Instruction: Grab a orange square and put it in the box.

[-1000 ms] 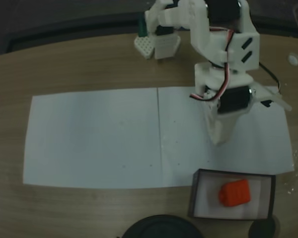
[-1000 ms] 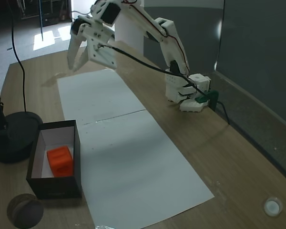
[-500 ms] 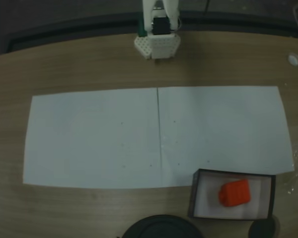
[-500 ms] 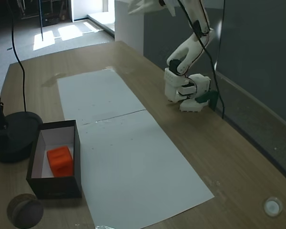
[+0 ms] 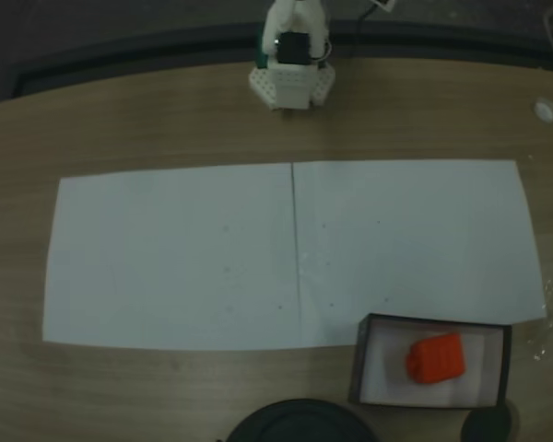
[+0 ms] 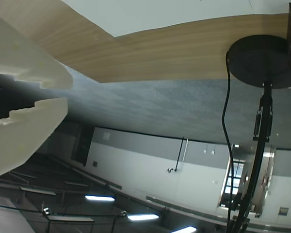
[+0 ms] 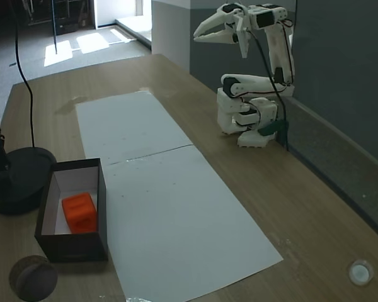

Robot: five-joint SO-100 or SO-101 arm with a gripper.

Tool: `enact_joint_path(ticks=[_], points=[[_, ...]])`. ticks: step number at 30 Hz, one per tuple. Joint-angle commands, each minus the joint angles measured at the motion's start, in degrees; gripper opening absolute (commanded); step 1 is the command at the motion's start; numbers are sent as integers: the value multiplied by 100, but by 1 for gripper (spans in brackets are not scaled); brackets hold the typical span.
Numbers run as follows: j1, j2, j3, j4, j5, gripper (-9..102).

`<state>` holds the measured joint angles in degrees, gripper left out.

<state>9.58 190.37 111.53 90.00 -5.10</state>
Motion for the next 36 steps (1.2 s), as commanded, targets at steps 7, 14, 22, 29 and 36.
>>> enact_joint_path(ticks=[7,14,22,29,36], points=[[62,914,1301,-1248,-9,0],[-9,896,3322,-2716,35,0],[-870,888,5572,-3006,44,0],[-1011,879,6117,-2426,44,0],[-993,879,6056,-1670,9,0]])
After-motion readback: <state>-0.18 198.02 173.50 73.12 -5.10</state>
